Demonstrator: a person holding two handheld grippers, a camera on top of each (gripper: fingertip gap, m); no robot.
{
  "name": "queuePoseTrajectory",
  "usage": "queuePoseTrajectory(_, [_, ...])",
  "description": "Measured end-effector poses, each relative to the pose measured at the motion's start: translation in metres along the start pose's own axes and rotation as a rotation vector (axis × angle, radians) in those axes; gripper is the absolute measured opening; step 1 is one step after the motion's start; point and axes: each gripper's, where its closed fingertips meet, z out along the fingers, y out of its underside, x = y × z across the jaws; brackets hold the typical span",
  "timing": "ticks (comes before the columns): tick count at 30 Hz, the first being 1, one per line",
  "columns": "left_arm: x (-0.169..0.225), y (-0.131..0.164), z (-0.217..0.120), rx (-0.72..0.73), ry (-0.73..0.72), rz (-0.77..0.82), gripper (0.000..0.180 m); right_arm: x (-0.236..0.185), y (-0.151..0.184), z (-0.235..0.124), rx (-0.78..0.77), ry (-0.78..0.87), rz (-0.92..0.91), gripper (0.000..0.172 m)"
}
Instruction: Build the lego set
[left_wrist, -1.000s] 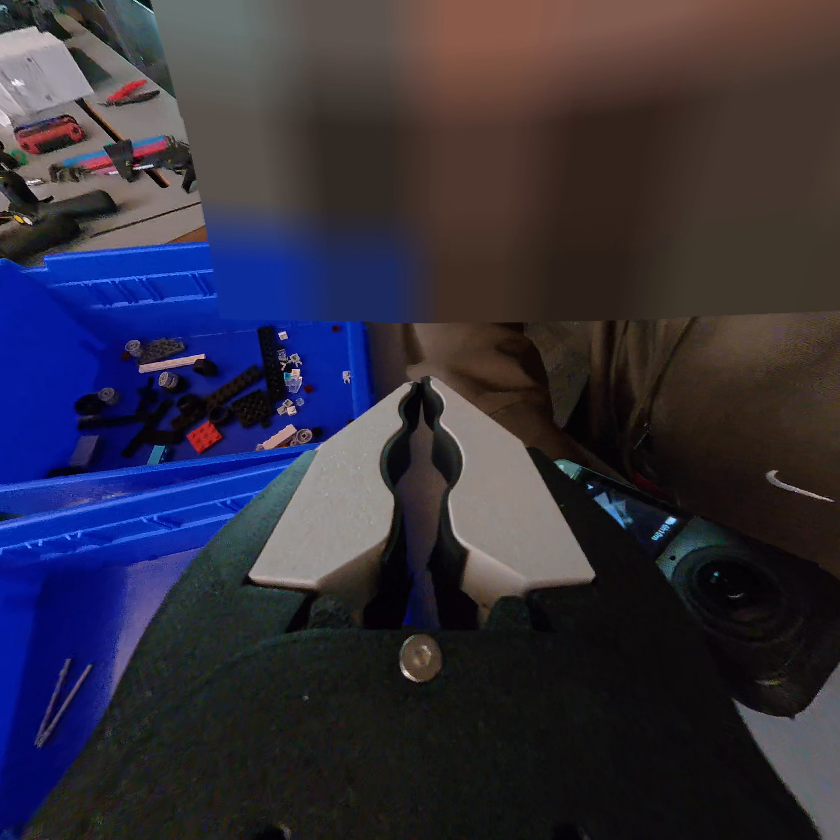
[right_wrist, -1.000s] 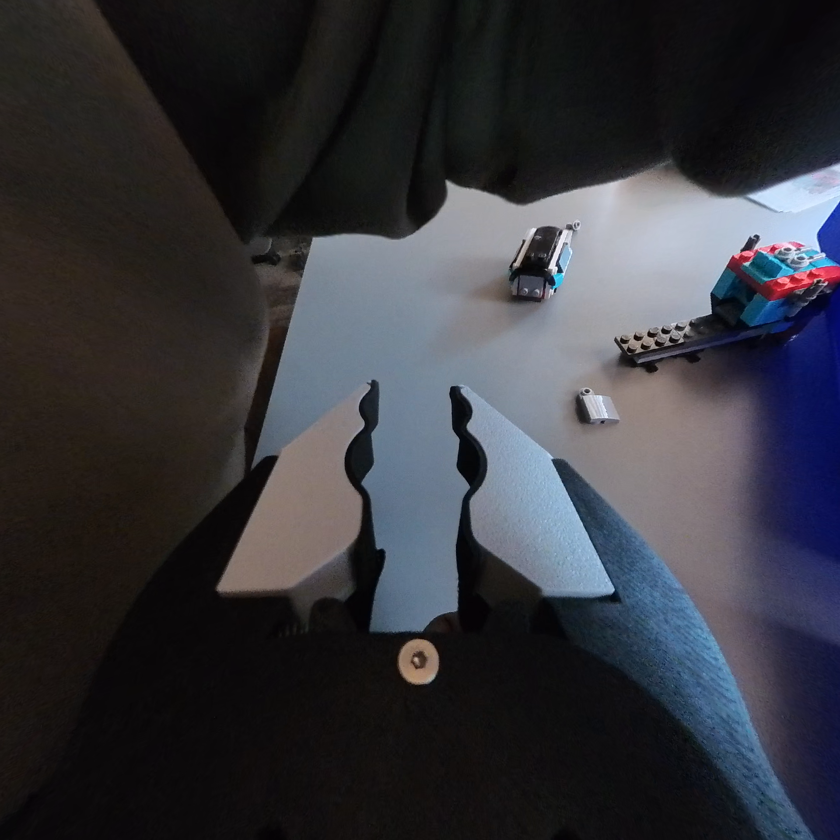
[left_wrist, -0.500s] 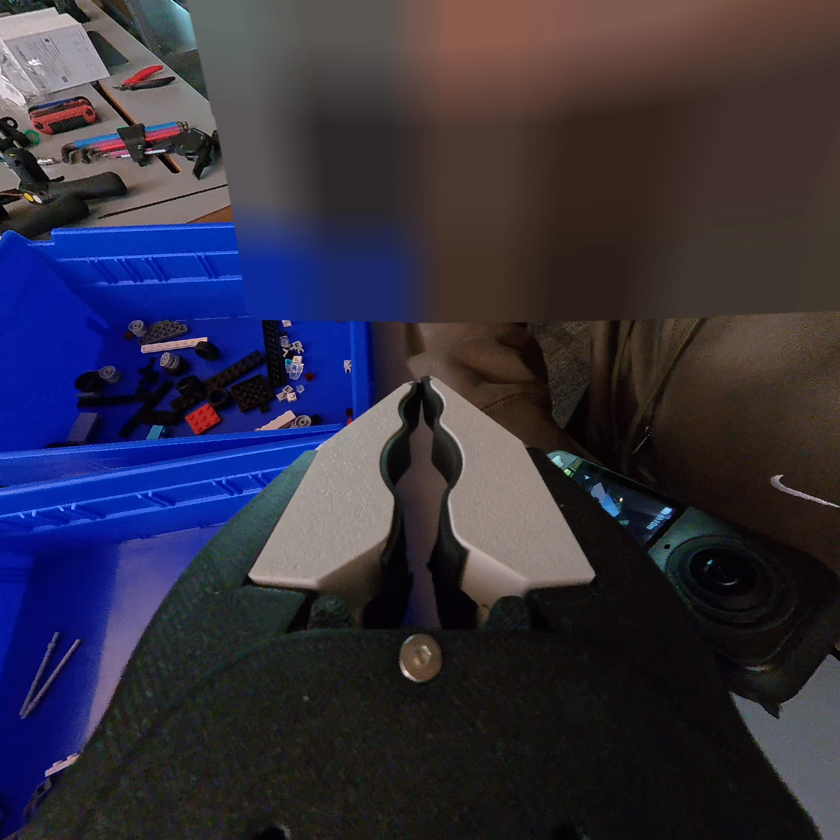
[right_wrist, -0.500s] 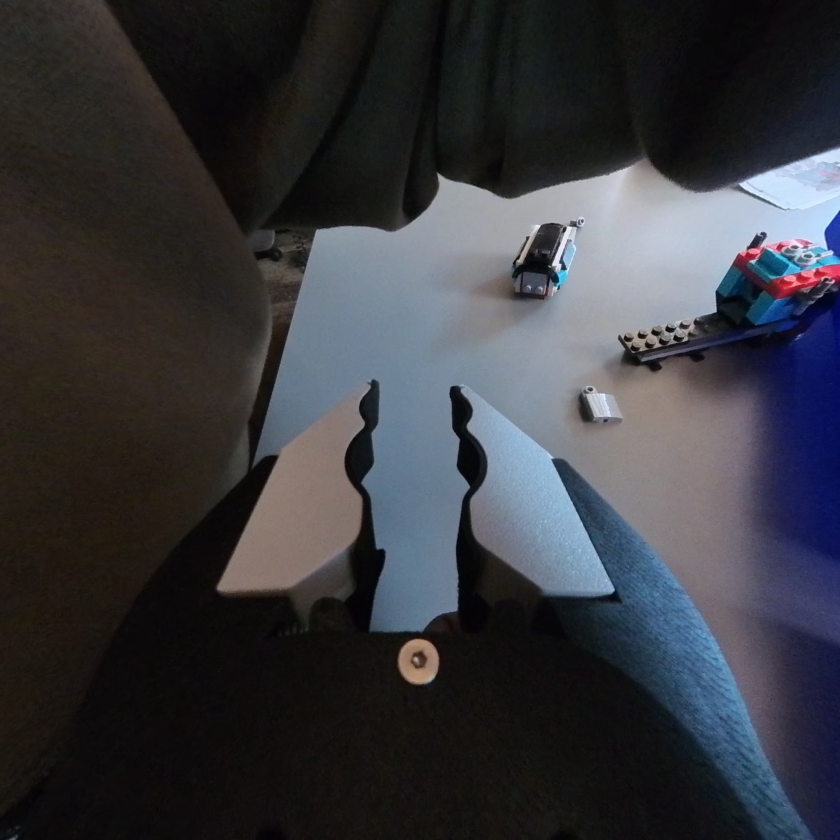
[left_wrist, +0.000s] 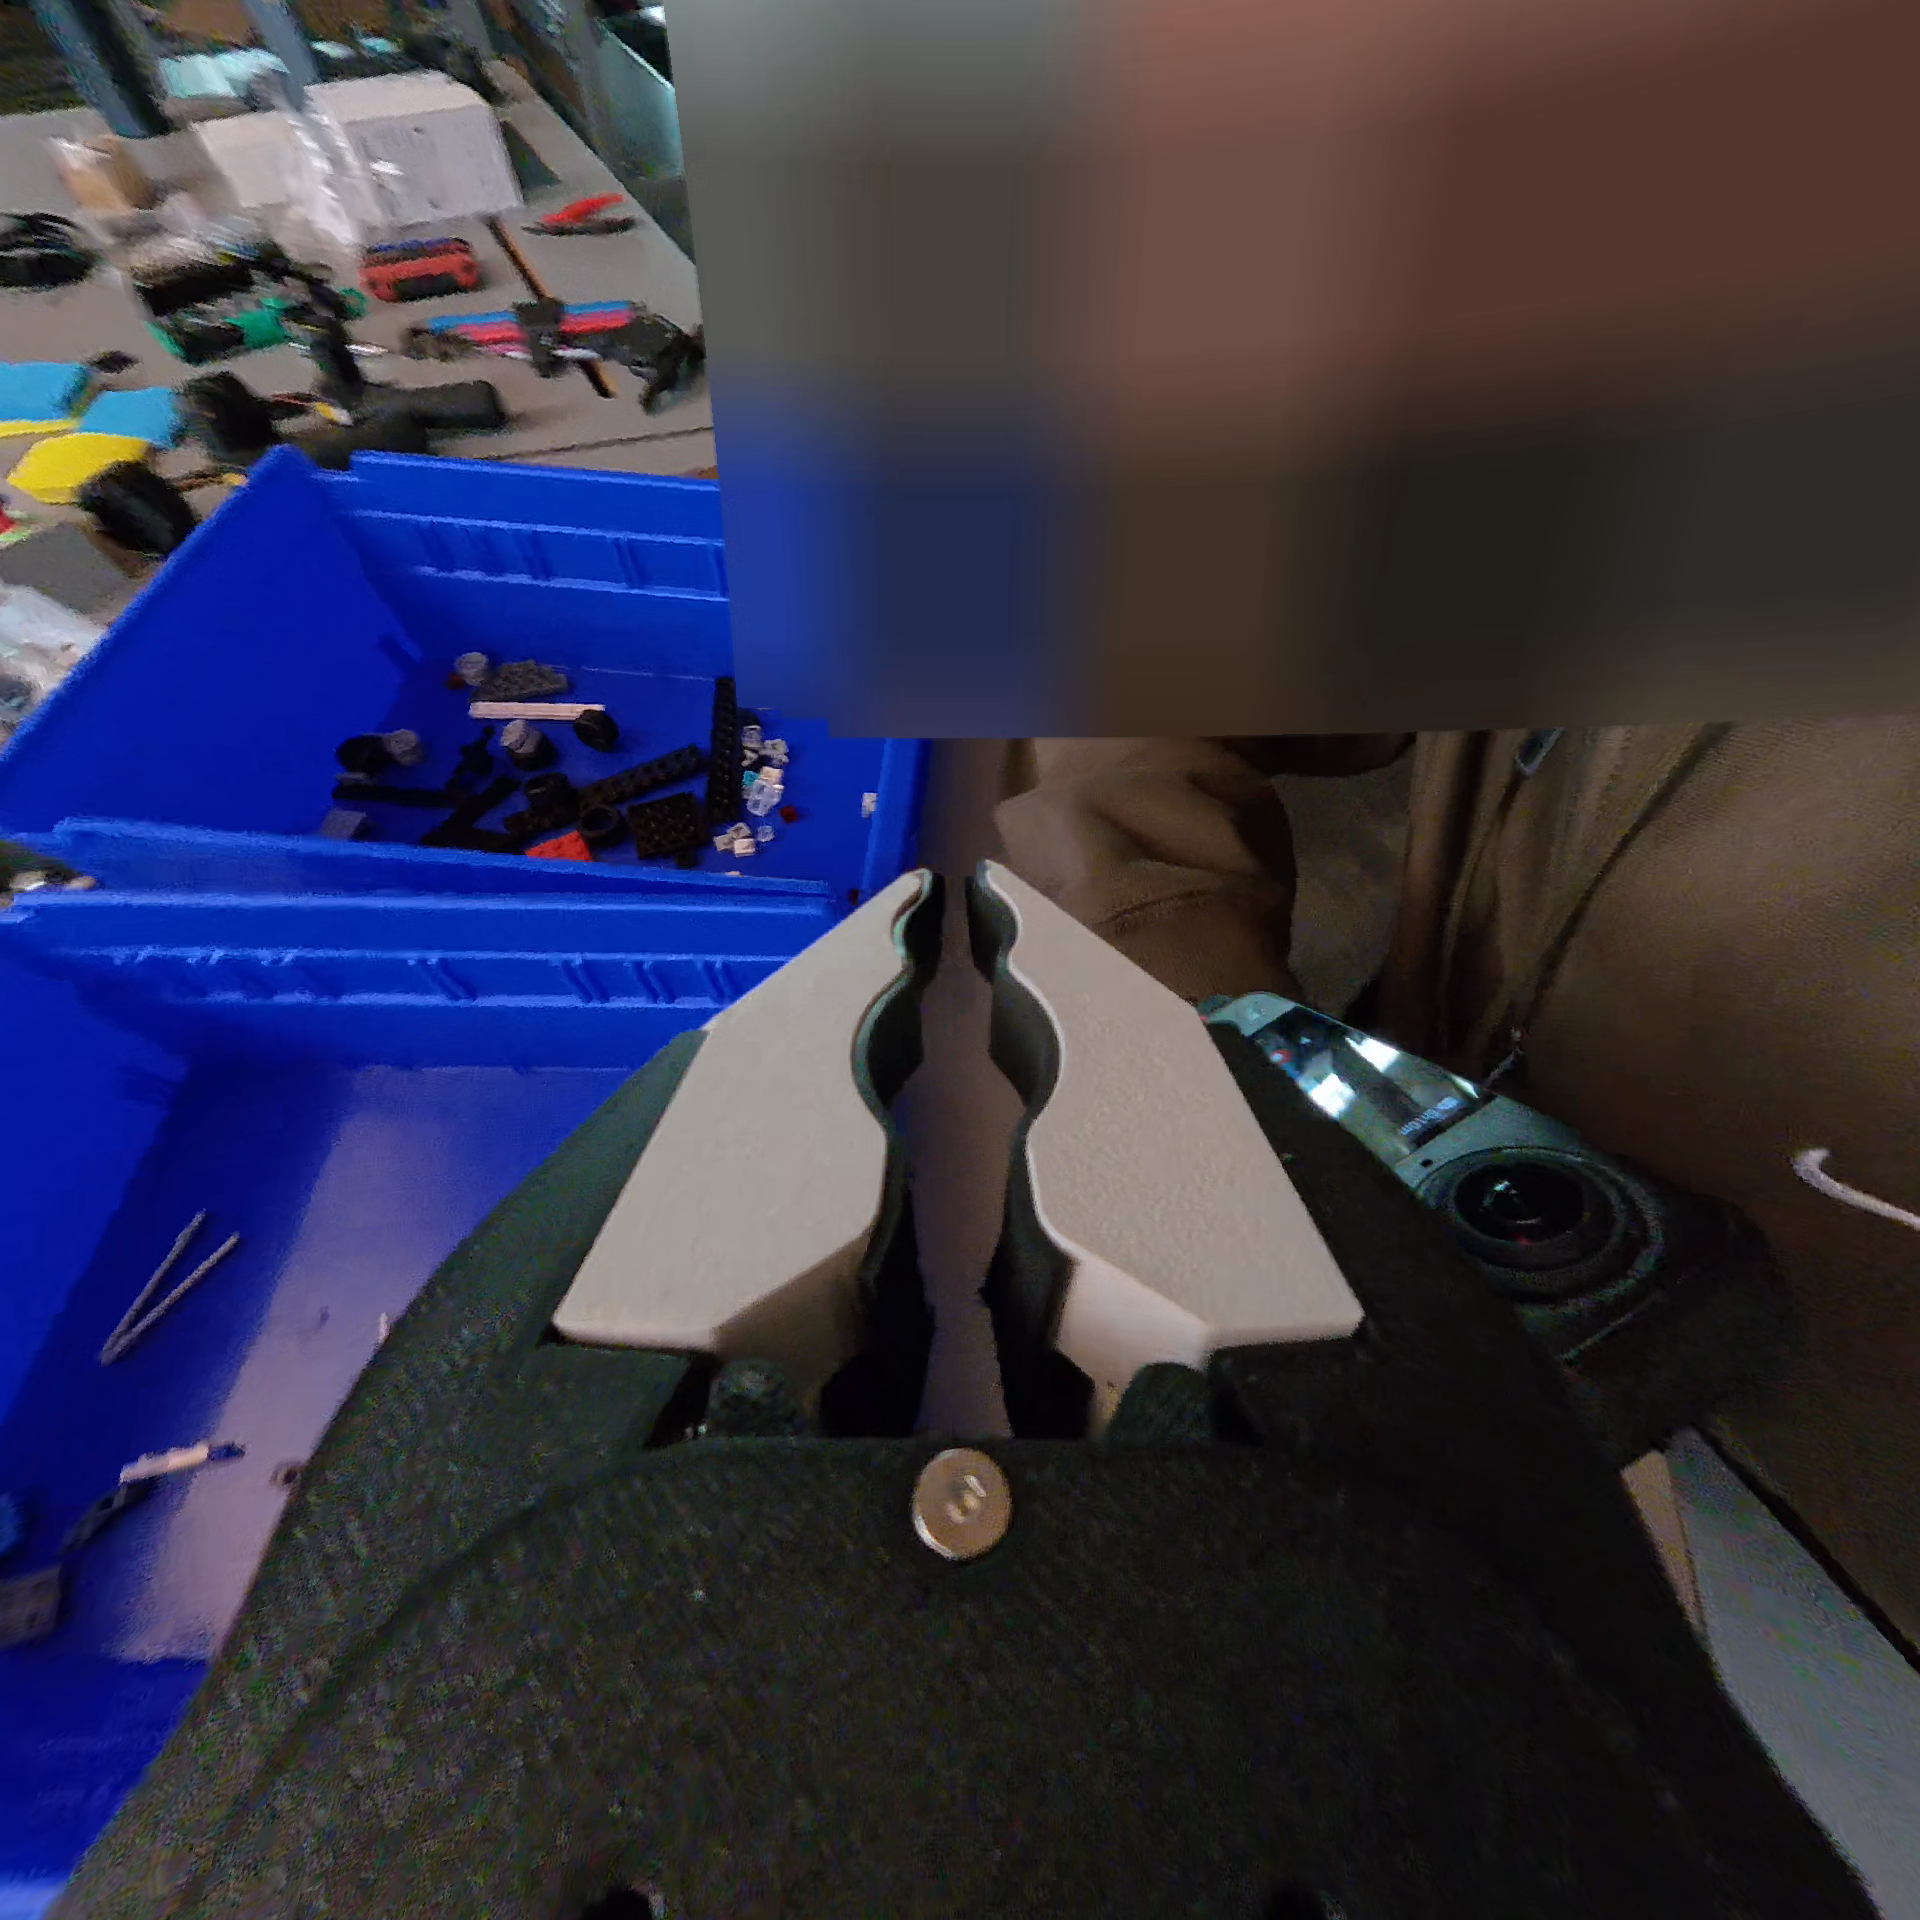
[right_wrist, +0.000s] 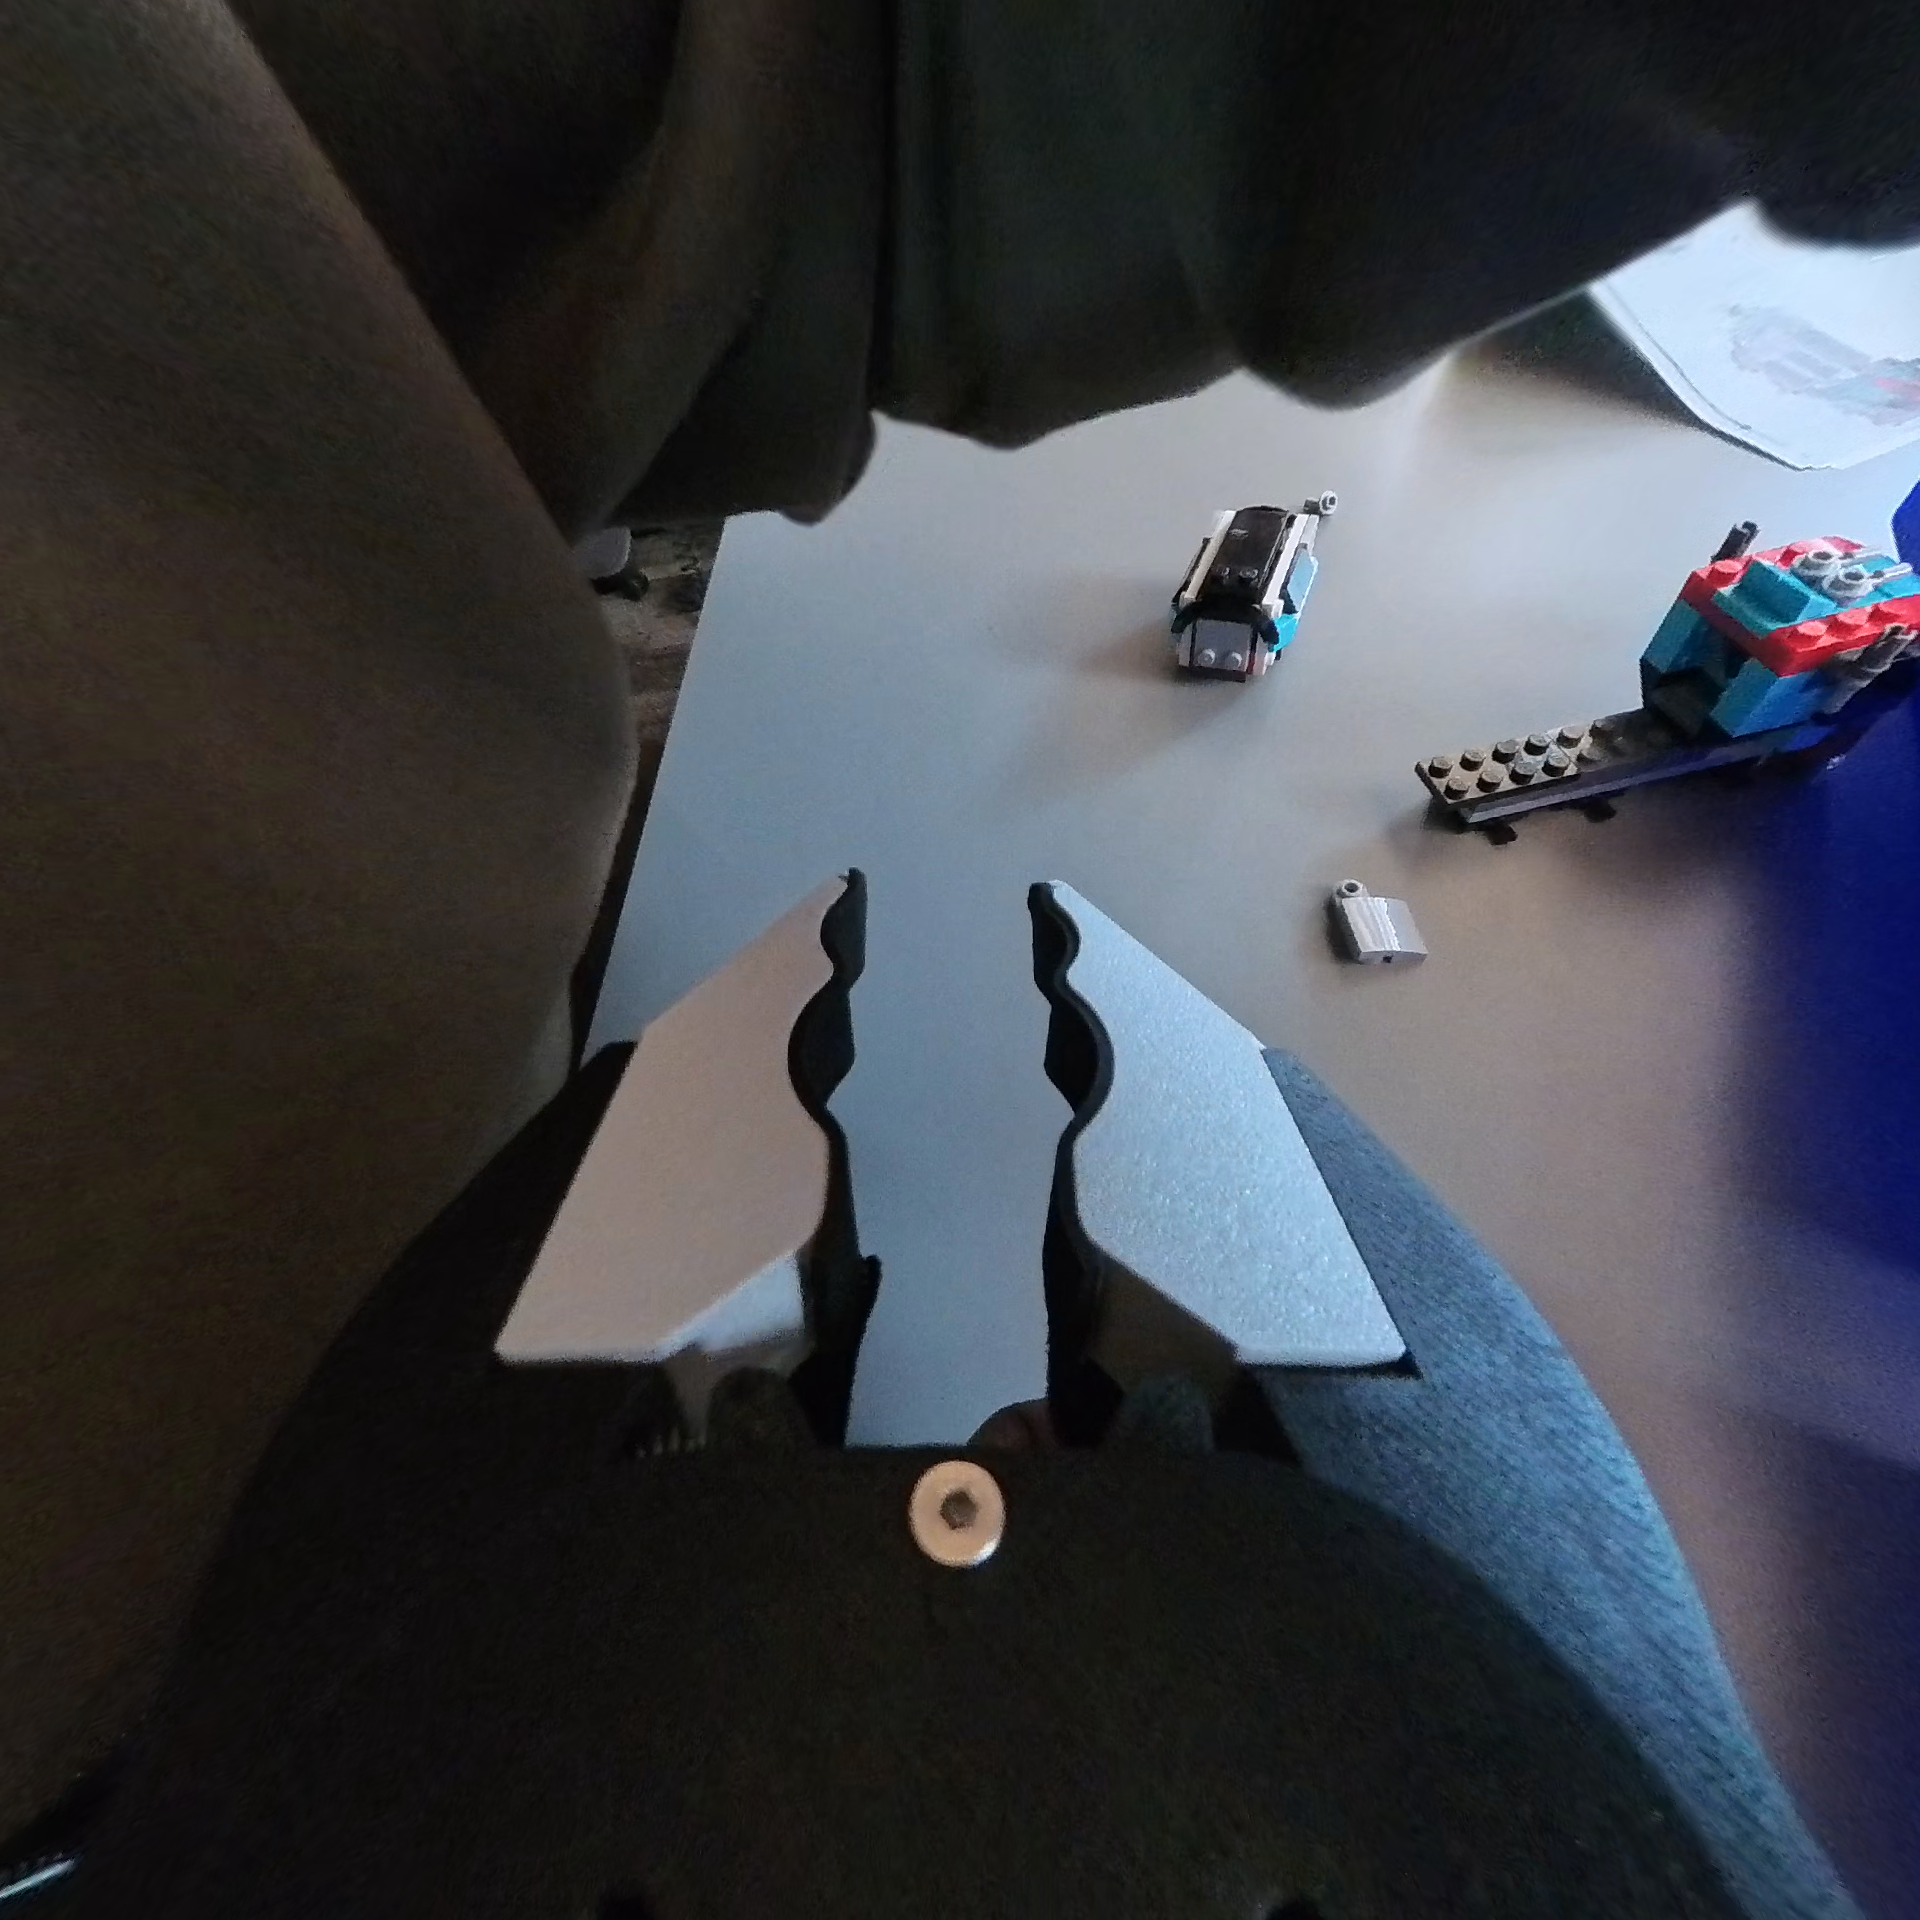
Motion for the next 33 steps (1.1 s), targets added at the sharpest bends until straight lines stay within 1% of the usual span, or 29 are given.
queuePoseTrajectory(2, [-0.006, -0.001, -0.012, 0.064, -0.092, -0.045, 0.012, 0.000, -0.001, -0.001, 0.005, 0.000, 0.003, 0.033])
queuePoseTrajectory(4, [-0.009, 0.003, -0.031, 0.130, -0.200, -0.096, 0.017, 0.001, -0.001, -0.002, 0.008, 0.000, 0.006, 0.033])
queuePoseTrajectory(6, [-0.010, 0.014, -0.058, 0.173, -0.347, -0.126, 0.024, 0.001, -0.001, -0.002, 0.012, 0.000, 0.007, 0.033])
queuePoseTrajectory(8, [-0.007, 0.032, -0.093, 0.198, -0.513, -0.150, 0.027, 0.001, -0.002, -0.003, 0.017, -0.002, 0.014, 0.033])
queuePoseTrajectory(10, [0.005, 0.052, -0.133, 0.230, -0.680, -0.181, 0.029, 0.003, -0.003, -0.004, 0.024, -0.006, 0.031, 0.033])
queuePoseTrajectory(14, [0.044, 0.097, -0.223, 0.316, -0.993, -0.245, 0.030, 0.012, -0.006, -0.008, 0.055, 0.008, 0.084, 0.033])
queuePoseTrajectory(16, [0.068, 0.129, -0.264, 0.319, -1.118, -0.276, 0.032, 0.017, -0.008, -0.009, 0.071, 0.023, 0.104, 0.033])
queuePoseTrajectory(19, [0.100, 0.188, -0.316, 0.272, -1.284, -0.325, 0.033, 0.027, -0.012, -0.010, 0.095, 0.064, 0.115, 0.033])
queuePoseTrajectory(22, [0.124, 0.246, -0.342, 0.256, -1.356, -0.416, 0.037, 0.042, -0.021, -0.012, 0.153, 0.122, 0.144, 0.033])
queuePoseTrajectory(24, [0.136, 0.269, -0.350, 0.291, -1.377, -0.448, 0.038, 0.052, -0.029, -0.012, 0.203, 0.154, 0.168, 0.033])
queuePoseTrajectory(25, [0.140, 0.274, -0.353, 0.325, -1.382, -0.455, 0.037, 0.056, -0.034, -0.012, 0.232, 0.165, 0.174, 0.034])
queuePoseTrajectory(26, [0.143, 0.270, -0.358, 0.382, -1.375, -0.454, 0.040, 0.059, -0.039, -0.011, 0.262, 0.176, 0.179, 0.034])
queuePoseTrajectory(27, [0.145, 0.266, -0.361, 0.434, -1.357, -0.439, 0.039, 0.062, -0.044, -0.010, 0.290, 0.185, 0.181, 0.034])
queuePoseTrajectory(28, [0.145, 0.266, -0.363, 0.467, -1.342, -0.456, 0.039, 0.064, -0.049, -0.007, 0.316, 0.191, 0.181, 0.035])
queuePoseTrajectory(31, [0.140, 0.267, -0.363, 0.513, -1.276, -0.510, 0.038, 0.065, -0.062, 0.003, 0.372, 0.205, 0.155, 0.035])
queuePoseTrajectory(33, [0.137, 0.266, -0.361, 0.527, -1.242, -0.515, 0.038, 0.066, -0.070, 0.012, 0.393, 0.225, 0.119, 0.035])
